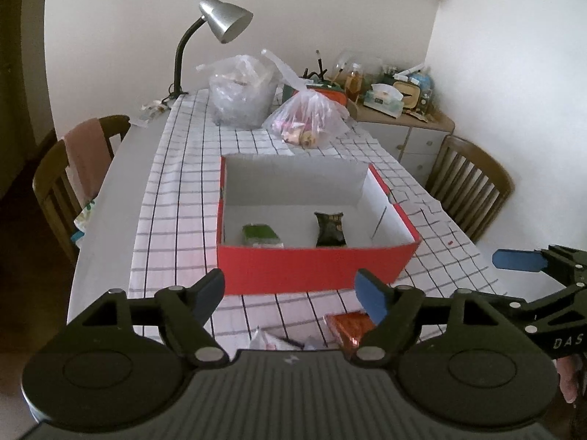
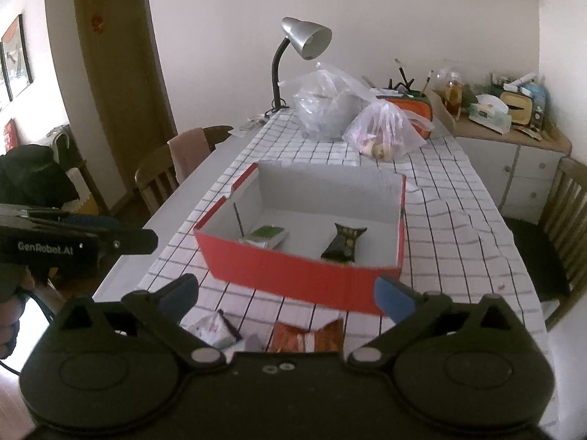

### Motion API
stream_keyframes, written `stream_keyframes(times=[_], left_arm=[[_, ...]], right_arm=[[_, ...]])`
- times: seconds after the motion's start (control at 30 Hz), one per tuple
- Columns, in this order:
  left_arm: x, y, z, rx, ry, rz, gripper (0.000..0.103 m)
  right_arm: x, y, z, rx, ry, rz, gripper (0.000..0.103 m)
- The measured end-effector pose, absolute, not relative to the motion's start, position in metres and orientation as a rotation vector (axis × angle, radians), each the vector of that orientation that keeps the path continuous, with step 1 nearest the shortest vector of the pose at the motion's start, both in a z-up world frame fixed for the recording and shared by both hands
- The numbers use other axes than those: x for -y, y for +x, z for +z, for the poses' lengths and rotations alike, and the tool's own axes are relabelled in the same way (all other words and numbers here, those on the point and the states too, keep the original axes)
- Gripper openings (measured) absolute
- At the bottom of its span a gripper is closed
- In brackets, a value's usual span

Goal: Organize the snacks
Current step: 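Lower the green-and-white packet into the box and open the left gripper, then move both grippers back to the remaining snack pile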

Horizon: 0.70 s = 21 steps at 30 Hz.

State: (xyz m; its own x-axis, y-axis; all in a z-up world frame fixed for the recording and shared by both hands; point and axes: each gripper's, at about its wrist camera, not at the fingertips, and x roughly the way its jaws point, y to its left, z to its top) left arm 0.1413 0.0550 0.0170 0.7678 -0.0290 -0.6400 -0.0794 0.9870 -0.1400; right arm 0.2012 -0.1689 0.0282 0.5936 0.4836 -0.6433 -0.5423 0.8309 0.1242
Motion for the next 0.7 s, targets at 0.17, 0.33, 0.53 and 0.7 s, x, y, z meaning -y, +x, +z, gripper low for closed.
stream_keyframes(times=[0.17,0.33,0.53,0.7], left_arm=[[-0.058,0.125,0.005,-0.725,-0.186,0.029,0.080],[-0.062,0.117,-0.012,-0.772,-0.209,0.036,0.080],[-0.059,0.106,-0.039,-0.831,-0.197,0.025,0.080],[-0.052,0.105,-0.064,-0.888,-0.159,0.005,0.080]], right_arm=[[0.179,0.181,0.018,-0.736,-0.080,0.577,0.103],[0.182,0.171,-0.001,-0.775,-0.099,0.560,0.103],[0.180,0.163,-0.026,-0.836,-0.114,0.553,0.103],[0.176,0.151,-0.052,-0.902,-0.147,0.570,0.103]])
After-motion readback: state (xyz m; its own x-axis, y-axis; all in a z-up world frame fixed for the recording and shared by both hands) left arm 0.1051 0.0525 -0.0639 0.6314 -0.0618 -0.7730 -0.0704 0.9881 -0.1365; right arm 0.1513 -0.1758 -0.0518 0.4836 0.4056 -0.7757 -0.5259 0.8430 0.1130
